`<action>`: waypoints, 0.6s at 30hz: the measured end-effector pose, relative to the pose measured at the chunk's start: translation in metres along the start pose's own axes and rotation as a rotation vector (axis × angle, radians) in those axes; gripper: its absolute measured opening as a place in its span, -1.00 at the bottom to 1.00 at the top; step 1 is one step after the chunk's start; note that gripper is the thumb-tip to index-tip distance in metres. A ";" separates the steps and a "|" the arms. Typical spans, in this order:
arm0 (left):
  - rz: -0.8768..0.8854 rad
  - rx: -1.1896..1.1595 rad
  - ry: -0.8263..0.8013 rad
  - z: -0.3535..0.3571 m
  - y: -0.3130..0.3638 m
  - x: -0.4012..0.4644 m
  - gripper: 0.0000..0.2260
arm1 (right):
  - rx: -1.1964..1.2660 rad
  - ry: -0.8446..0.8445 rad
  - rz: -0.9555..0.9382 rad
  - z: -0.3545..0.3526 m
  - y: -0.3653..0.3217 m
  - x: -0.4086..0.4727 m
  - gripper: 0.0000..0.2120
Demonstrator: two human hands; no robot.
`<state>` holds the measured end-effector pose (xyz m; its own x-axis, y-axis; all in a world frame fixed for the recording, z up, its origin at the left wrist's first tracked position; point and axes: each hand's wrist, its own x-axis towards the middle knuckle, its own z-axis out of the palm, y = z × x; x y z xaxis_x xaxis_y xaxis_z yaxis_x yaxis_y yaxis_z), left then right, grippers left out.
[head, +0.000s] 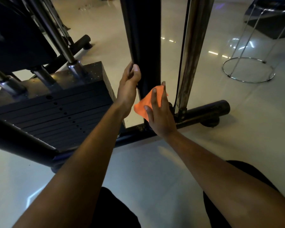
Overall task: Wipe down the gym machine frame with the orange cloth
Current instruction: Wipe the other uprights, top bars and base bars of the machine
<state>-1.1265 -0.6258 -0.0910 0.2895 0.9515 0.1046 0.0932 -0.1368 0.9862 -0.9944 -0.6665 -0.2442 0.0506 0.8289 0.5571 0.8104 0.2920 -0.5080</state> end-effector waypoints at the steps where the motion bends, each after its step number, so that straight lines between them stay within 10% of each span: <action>1: -0.002 0.006 -0.011 0.000 -0.004 0.000 -0.48 | 0.020 0.037 0.021 -0.004 -0.008 0.010 -0.29; 18: 0.016 0.024 -0.089 -0.007 -0.089 0.008 -0.41 | 0.112 0.233 0.174 0.049 -0.003 -0.007 -0.31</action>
<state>-1.1387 -0.6040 -0.1774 0.3744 0.9210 0.1078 0.1105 -0.1598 0.9810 -1.0258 -0.6495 -0.2785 0.3263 0.7429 0.5845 0.7092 0.2165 -0.6710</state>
